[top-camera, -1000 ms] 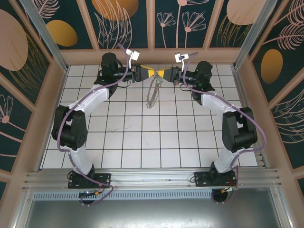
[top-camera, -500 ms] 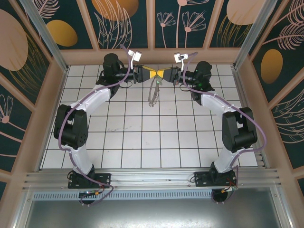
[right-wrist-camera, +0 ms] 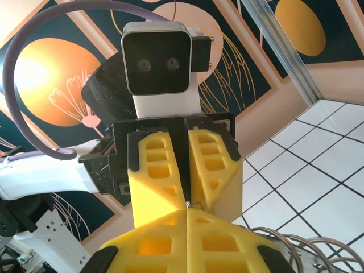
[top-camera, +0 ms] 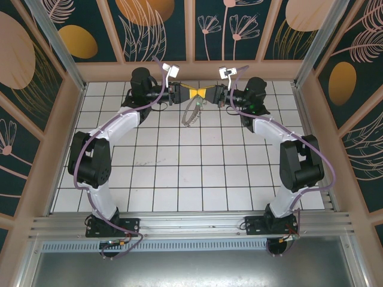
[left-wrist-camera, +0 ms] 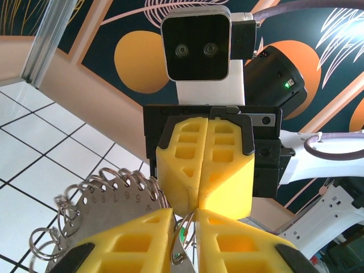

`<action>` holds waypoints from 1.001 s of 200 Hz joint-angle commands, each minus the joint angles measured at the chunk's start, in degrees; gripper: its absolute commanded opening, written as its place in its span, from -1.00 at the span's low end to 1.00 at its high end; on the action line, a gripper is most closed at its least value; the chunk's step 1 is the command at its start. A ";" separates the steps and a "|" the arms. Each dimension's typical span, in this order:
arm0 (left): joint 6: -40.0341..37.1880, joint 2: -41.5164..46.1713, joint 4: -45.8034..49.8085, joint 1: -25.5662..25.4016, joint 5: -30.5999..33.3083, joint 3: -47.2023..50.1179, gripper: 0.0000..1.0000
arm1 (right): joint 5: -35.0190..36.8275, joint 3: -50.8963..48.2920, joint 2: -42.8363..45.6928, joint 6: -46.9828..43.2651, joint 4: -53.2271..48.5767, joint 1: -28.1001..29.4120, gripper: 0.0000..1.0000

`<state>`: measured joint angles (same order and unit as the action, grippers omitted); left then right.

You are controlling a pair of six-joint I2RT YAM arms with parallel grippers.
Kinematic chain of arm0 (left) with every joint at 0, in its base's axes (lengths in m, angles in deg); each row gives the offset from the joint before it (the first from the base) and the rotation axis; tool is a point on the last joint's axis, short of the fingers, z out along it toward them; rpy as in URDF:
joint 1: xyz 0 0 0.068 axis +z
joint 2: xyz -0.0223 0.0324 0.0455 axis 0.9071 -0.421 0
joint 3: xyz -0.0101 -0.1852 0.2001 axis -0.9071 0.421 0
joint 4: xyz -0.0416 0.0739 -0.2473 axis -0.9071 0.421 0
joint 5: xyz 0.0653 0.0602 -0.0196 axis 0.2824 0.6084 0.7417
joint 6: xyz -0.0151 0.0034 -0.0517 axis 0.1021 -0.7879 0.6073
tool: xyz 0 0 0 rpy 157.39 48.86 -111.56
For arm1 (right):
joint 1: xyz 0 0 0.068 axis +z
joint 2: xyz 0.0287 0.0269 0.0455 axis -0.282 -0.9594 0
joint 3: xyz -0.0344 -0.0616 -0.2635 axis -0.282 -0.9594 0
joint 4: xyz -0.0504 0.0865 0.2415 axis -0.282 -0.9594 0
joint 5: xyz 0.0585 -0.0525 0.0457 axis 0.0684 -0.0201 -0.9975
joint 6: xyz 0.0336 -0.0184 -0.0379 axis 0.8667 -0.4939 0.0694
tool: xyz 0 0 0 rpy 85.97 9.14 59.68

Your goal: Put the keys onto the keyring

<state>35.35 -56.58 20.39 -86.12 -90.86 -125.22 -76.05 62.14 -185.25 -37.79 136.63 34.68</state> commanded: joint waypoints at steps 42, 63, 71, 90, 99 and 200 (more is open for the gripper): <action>-0.16 0.21 -2.72 -0.88 -0.57 -0.15 -1.00 | 0.30 1.87 0.19 -1.82 0.62 0.69 -1.00; 1.11 1.09 -4.58 -0.89 0.64 0.69 -1.00 | 1.73 0.75 1.53 -1.65 -0.38 -0.44 -0.47; 1.56 1.37 -5.10 -0.87 1.10 0.89 -1.00 | 2.36 -0.72 2.59 -1.08 0.70 -1.25 -0.25; 3.53 2.18 -7.59 -0.87 1.69 1.44 -1.00 | 3.36 -4.60 5.13 0.21 3.52 -2.83 -0.09; 4.70 2.50 -8.93 -0.87 1.94 1.65 -1.00 | 3.54 -5.97 6.19 0.24 4.11 -3.16 -0.07; 13.11 6.69 -19.55 -0.87 1.34 5.38 -1.00 | 6.20 -11.88 9.12 -3.13 5.29 0.25 0.11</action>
<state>46.15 -52.93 6.58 -86.86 -89.00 -120.52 -70.74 49.97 -177.50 -38.23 140.11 32.87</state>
